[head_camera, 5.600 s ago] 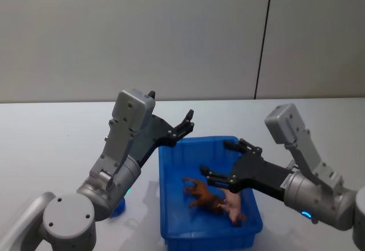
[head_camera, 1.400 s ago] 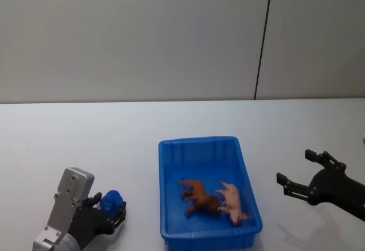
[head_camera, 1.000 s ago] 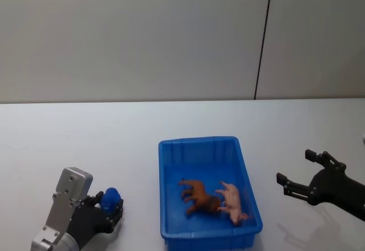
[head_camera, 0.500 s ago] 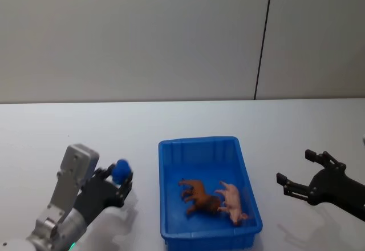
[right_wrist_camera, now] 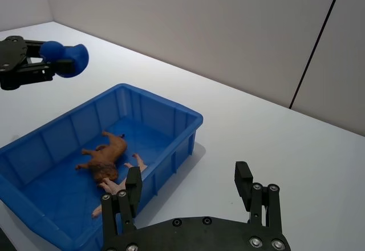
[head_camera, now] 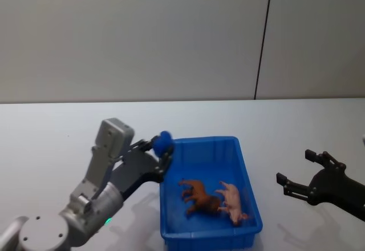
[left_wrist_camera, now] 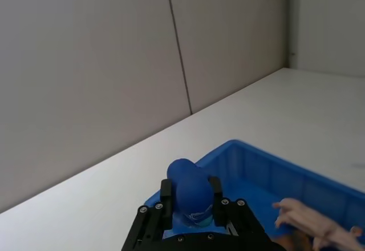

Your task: Pick up the two dolls from the table and place them into the box.

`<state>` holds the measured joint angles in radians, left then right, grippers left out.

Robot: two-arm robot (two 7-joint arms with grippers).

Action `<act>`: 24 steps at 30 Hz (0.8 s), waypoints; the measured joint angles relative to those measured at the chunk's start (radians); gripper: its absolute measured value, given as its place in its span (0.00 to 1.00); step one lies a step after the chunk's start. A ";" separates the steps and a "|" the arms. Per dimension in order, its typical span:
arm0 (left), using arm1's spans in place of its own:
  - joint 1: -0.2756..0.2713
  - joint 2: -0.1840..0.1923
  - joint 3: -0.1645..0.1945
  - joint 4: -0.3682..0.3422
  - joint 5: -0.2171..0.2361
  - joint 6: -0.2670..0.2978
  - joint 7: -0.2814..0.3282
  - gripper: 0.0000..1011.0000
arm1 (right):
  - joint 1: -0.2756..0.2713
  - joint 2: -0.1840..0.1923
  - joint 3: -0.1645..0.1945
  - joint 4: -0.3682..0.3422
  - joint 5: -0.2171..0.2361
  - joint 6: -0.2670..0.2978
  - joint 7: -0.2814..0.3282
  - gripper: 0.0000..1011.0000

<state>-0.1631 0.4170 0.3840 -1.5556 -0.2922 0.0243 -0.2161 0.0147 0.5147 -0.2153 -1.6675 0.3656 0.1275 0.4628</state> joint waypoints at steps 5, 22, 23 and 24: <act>-0.020 -0.029 0.015 0.005 0.011 -0.007 -0.024 0.49 | 0.000 0.000 0.000 0.000 0.000 0.000 0.000 0.99; -0.051 -0.075 0.037 0.013 0.034 -0.040 -0.058 0.98 | 0.000 0.000 0.000 0.000 0.000 0.000 0.000 0.99; -0.051 -0.075 0.036 0.011 0.037 -0.043 -0.054 0.99 | 0.000 0.000 0.000 0.000 0.000 0.000 0.000 0.99; -0.050 -0.075 0.036 0.008 0.039 -0.044 -0.051 0.99 | 0.000 0.000 0.000 0.000 0.000 0.000 0.000 0.99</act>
<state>-0.2135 0.3421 0.4199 -1.5472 -0.2532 -0.0194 -0.2674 0.0147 0.5147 -0.2153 -1.6675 0.3656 0.1274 0.4628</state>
